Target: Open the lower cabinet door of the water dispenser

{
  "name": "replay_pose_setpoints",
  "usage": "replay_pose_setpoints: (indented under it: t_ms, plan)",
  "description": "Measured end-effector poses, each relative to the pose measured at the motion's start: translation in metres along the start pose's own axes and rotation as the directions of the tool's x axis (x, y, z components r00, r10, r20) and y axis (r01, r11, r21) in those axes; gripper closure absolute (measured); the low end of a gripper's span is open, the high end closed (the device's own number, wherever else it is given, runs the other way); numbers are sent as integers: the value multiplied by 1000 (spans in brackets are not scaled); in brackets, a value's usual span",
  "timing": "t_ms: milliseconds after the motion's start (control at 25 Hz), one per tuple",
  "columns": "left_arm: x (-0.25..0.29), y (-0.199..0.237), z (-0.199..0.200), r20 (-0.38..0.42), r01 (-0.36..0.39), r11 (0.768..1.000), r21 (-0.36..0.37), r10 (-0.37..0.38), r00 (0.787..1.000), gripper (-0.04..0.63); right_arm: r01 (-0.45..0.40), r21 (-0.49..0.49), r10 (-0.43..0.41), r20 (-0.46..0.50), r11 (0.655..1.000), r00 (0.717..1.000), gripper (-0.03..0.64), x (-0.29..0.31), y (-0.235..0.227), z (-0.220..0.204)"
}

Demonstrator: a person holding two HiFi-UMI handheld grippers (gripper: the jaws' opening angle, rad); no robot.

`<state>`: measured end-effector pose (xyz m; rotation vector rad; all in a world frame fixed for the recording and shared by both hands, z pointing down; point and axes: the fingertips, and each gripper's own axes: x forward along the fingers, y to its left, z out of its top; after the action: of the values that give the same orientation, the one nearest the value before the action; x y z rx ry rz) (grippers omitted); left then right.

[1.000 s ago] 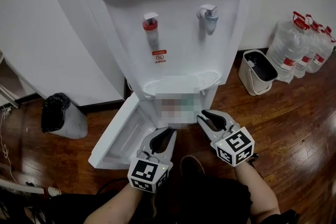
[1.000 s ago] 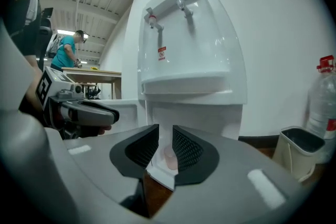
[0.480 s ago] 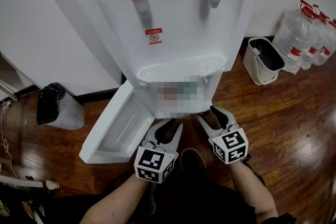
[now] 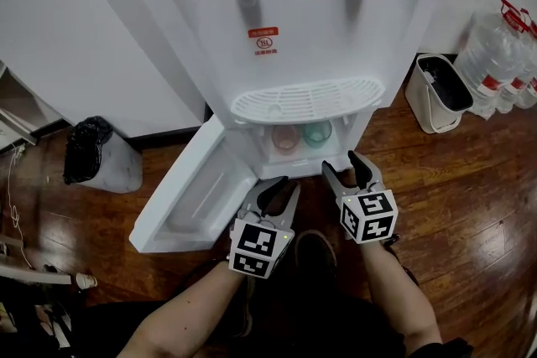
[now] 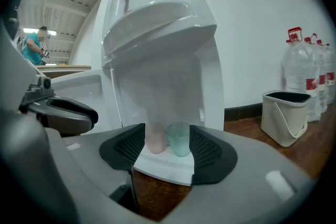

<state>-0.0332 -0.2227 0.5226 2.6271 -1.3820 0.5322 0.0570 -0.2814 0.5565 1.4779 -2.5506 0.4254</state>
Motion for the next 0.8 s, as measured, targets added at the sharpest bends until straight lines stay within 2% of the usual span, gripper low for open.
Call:
replay_pose_setpoints:
  t_ms: [120, 240, 400, 560, 800]
  plan:
    - [1, 7, -11, -26, -23, 999, -24, 22, 999, 532, 8, -5, -8, -19, 1000, 1000, 353, 9, -1, -8]
    - [2, 8, -15, -31, -18, 1000, -6, 18, 999, 534, 21, -3, -21, -39, 1000, 999, 337, 17, -5, -19]
    - [9, 17, -16, -30, -33, 999, -38, 32, 999, 534, 23, 5, -23, -63, 1000, 998, 328, 32, -5, -35]
    - [18, 15, -24, -54, -12, 1000, 24, 13, 998, 532, 18, -32, -20, -91, 999, 996, 322, 46, -3, -44]
    - [22, 29, -31, -73, -24, 1000, -9, 23, 997, 532, 42, 11, -40, -125, 999, 991, 314, 65, -14, -59]
